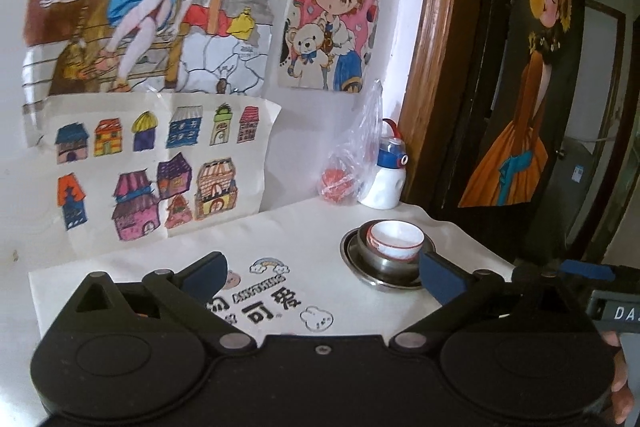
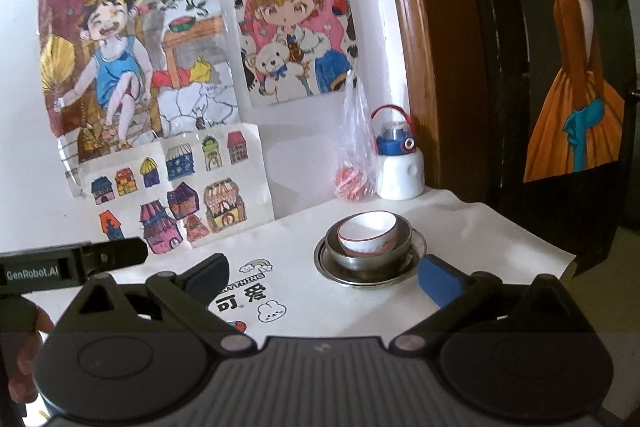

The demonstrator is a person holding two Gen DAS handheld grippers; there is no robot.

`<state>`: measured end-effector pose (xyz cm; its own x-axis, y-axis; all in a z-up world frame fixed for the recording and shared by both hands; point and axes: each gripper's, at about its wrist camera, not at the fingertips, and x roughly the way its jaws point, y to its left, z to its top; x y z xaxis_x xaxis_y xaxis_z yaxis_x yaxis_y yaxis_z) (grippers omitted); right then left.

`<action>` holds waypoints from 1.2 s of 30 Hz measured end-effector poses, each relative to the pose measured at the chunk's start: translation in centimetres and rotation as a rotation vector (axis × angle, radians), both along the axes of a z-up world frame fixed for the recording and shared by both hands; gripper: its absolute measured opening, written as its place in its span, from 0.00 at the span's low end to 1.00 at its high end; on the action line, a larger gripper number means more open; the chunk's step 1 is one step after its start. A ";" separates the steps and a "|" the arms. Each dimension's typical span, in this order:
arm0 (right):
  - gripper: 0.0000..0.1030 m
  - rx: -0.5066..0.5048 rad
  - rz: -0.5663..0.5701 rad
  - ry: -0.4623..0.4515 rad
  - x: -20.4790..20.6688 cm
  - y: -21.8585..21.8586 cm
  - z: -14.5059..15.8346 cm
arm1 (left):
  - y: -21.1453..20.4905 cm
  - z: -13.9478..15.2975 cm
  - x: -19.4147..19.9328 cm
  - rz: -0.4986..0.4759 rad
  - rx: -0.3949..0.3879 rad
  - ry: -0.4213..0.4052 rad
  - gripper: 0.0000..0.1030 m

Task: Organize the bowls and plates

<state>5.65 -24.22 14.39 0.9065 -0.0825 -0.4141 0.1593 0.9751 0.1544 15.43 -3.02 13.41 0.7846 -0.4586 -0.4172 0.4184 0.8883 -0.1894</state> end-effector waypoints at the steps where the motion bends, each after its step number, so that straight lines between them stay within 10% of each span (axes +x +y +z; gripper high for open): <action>1: 1.00 0.000 -0.003 -0.016 -0.6 0.3 -0.2 | 0.3 -0.3 -0.5 0.004 -0.010 -0.003 0.99; 36: 1.00 -0.030 -0.017 -0.115 -8.0 5.2 -6.0 | 4.4 -7.0 -9.4 0.168 -0.006 -0.048 0.99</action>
<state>-2.35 -19.05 8.37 0.9463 -0.1091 -0.3042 0.1586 0.9769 0.1432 6.08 1.41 6.36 0.8694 -0.3220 -0.3748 0.2731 0.9453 -0.1787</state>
